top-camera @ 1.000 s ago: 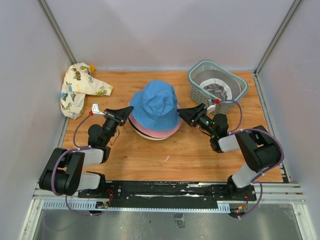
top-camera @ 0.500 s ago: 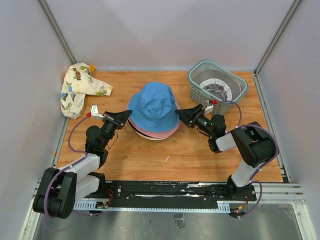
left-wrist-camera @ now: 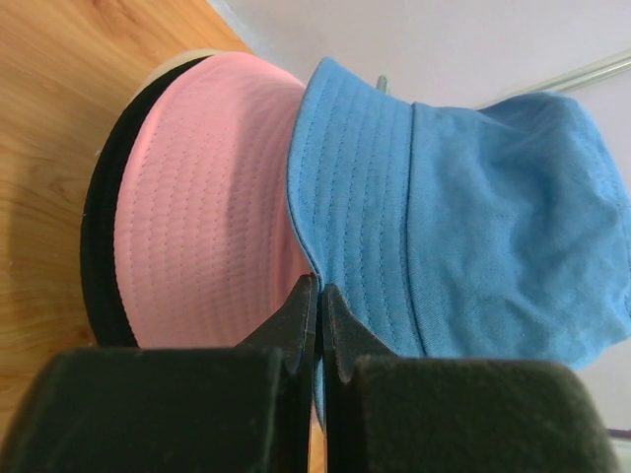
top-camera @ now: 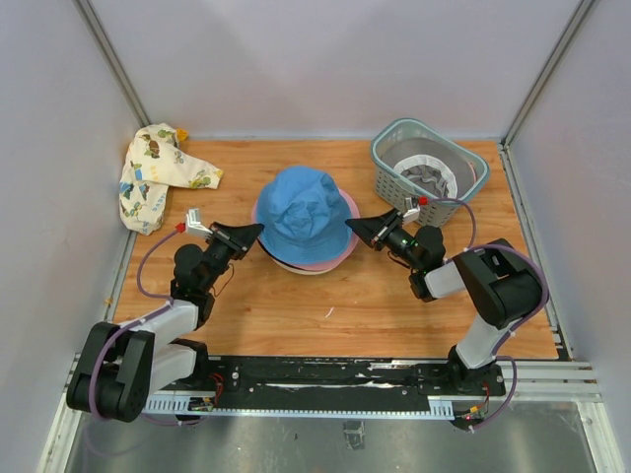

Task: Stack the hats
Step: Stack the hat on the hat.

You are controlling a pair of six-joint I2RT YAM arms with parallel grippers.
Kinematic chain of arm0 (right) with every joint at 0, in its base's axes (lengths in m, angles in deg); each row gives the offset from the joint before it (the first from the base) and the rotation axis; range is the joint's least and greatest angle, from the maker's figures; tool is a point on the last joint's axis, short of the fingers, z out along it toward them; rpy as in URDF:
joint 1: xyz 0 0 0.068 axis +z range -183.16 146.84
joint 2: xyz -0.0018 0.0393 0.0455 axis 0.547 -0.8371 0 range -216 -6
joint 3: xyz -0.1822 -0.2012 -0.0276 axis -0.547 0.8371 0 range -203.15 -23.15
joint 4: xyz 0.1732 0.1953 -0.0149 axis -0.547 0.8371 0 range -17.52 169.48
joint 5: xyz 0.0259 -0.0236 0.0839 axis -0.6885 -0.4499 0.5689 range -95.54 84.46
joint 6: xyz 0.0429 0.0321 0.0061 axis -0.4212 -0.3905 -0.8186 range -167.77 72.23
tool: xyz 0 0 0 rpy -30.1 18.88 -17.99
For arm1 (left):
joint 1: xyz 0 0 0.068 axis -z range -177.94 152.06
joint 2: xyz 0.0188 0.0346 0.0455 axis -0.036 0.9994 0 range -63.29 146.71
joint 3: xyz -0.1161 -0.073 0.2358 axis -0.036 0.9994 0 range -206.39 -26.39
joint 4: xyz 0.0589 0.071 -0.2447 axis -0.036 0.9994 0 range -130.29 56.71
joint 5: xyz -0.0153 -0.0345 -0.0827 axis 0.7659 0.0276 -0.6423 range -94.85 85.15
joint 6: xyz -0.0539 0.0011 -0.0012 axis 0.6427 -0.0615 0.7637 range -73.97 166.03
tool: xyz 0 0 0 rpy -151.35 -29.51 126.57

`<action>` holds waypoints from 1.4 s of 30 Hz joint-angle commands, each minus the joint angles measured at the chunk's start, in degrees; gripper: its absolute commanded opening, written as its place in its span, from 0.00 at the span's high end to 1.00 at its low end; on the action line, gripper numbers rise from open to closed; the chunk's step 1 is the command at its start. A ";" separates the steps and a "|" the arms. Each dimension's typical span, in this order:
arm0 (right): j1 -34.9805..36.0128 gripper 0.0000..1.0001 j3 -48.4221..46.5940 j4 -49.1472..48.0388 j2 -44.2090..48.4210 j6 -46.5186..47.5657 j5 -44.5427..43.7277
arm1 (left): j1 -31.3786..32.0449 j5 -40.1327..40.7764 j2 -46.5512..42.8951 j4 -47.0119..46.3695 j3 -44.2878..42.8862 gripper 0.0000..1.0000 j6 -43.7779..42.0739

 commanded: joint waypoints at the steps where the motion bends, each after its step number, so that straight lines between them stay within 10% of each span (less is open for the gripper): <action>1: 1.30 0.92 -0.80 -1.85 -1.50 0.79 -0.09 | -0.33 0.55 -1.25 7.78 -1.21 1.00 -4.00; 37: -0.55 0.99 0.21 4.38 -5.17 6.61 -1.60 | -0.31 1.28 6.99 11.86 -1.00 0.99 -8.37; 42: -0.54 0.74 -0.93 8.79 -0.66 8.57 -0.46 | -0.29 3.66 1.68 16.85 -1.78 0.66 -8.96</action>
